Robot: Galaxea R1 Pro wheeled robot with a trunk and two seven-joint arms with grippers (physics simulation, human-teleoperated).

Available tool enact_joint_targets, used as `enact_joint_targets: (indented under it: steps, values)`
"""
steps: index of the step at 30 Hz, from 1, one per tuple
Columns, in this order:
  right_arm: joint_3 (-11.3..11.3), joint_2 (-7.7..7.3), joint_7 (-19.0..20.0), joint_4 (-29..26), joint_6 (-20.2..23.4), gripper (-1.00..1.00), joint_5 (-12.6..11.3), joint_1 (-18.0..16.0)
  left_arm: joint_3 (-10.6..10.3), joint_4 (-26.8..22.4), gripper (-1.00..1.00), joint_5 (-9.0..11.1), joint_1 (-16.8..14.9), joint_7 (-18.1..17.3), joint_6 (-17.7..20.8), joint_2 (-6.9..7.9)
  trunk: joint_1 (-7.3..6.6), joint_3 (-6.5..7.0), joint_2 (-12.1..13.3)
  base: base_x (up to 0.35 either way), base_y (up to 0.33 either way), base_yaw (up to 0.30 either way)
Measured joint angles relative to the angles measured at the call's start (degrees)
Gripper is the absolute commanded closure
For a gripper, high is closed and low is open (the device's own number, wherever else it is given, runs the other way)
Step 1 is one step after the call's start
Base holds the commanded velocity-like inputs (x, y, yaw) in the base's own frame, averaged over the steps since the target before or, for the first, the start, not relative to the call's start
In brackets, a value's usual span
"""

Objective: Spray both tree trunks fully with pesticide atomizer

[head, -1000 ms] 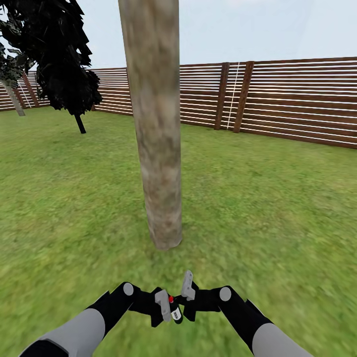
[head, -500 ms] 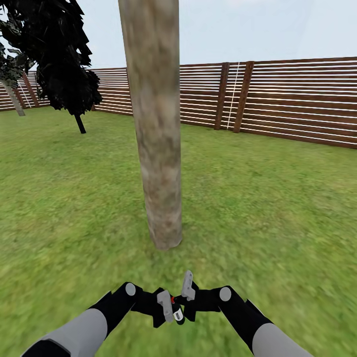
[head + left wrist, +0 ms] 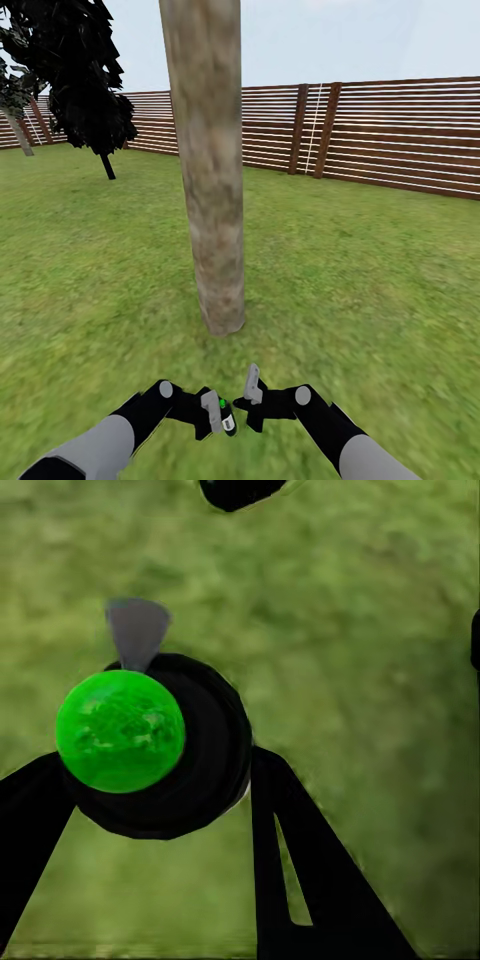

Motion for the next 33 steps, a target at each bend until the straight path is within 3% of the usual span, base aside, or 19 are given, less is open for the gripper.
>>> enact_joint_targets:
  steps: [4,8,9,13,16,18,20,22,25,26,27,28,29,30,31,33]
  values:
    - [0.0,0.0,0.0,0.0,-0.03,1.0,0.0,0.0,-0.11,0.21,1.0,-0.09,-0.01,0.06,0.08,3.11,0.0,0.0,0.0,0.0,0.0,0.0]
    - [0.0,0.0,0.0,0.0,-0.04,1.0,0.0,0.0,-0.12,0.52,1.0,-0.11,0.03,0.15,-0.05,9.02,0.0,0.0,0.0,0.0,0.0,0.0]
    - [-0.02,-0.04,0.0,0.0,-0.05,-1.0,0.0,0.0,-0.12,0.6,1.0,-0.08,0.04,0.15,-0.06,10.38,0.0,0.0,0.0,0.0,0.0,0.0]
    - [-0.07,-0.19,-0.06,0.07,-0.07,-1.0,0.02,0.0,0.05,1.09,1.0,0.17,0.14,0.29,-0.17,15.78,0.0,0.0,0.0,0.0,0.0,0.0]
    - [-0.14,-0.46,-0.37,1.6,-0.18,-1.0,0.03,0.0,0.43,2.27,1.0,0.56,0.17,1.6,0.0,17.63,0.0,0.0,0.0,0.0,0.0,0.0]
    - [-0.26,-0.64,-0.75,3.59,-0.28,-1.0,0.02,0.01,0.53,3.57,1.0,0.69,0.15,4.77,0.09,17.94,0.0,0.0,0.0,0.0,0.0,0.0]
    - [-0.41,-2.27,-4.86,7.31,-0.38,-1.0,-0.09,0.01,0.81,6.25,1.0,1.55,0.17,10.83,0.12,17.73,0.0,0.0,0.0,0.0,0.0,0.0]
    - [-0.36,-3.5,-10.13,10.49,-0.55,-1.0,-0.3,0.09,1.24,7.72,1.0,3.87,0.18,13.6,0.15,17.42,0.0,0.0,0.0,0.0,0.0,0.0]
    - [-0.24,-4.19,-19.38,17.69,-2.92,-1.0,-0.54,0.17,1.71,9.64,1.0,12.19,0.18,16.97,0.27,17.19,0.0,0.0,0.0,0.0,0.0,0.0]
    - [-0.26,-4.25,-22.79,20.13,-4.06,-1.0,-0.81,0.17,1.78,10.56,1.0,16.22,0.18,19.51,0.37,16.95,0.0,0.0,0.0,0.0,0.0,0.0]
    - [-0.26,-4.27,-25.54,21.79,-4.74,-1.0,-1.49,0.2,1.78,11.28,1.0,19.03,0.19,22.13,0.37,16.46,0.0,0.0,0.0,0.0,0.0,0.0]
    - [-0.44,-4.28,-29.54,23.67,-5.66,-1.0,-2.97,0.27,1.85,12.32,1.0,22.57,0.19,26.4,0.34,15.64,0.0,0.0,0.0,0.0,0.0,0.0]
    - [-0.56,-4.28,-33.94,24.91,-7.03,-1.0,-6.26,0.38,1.81,13.69,1.0,25.54,0.2,31.61,0.2,14.57,0.0,0.0,0.0,0.0,0.0,0.0]
    - [-0.4,-4.29,-36.46,25.4,-8.04,-1.0,-8.87,0.61,1.8,14.46,1.0,27.04,0.2,34.65,0.1,13.85,0.0,0.0,0.0,0.0,0.0,0.0]
    - [-0.34,-4.3,-40.5,25.93,-10.0,-1.0,-13.48,1.54,1.77,15.38,1.0,28.69,0.31,39.31,0.04,12.29,0.0,-0.01,0.0,0.0,0.0,0.0]
    - [-0.6,-4.65,-44.72,26.21,-12.46,-1.0,-18.79,3.3,1.77,15.9,1.0,29.65,1.01,44.05,0.06,10.45,0.0,-0.01,0.0,0.0,0.0,0.0]
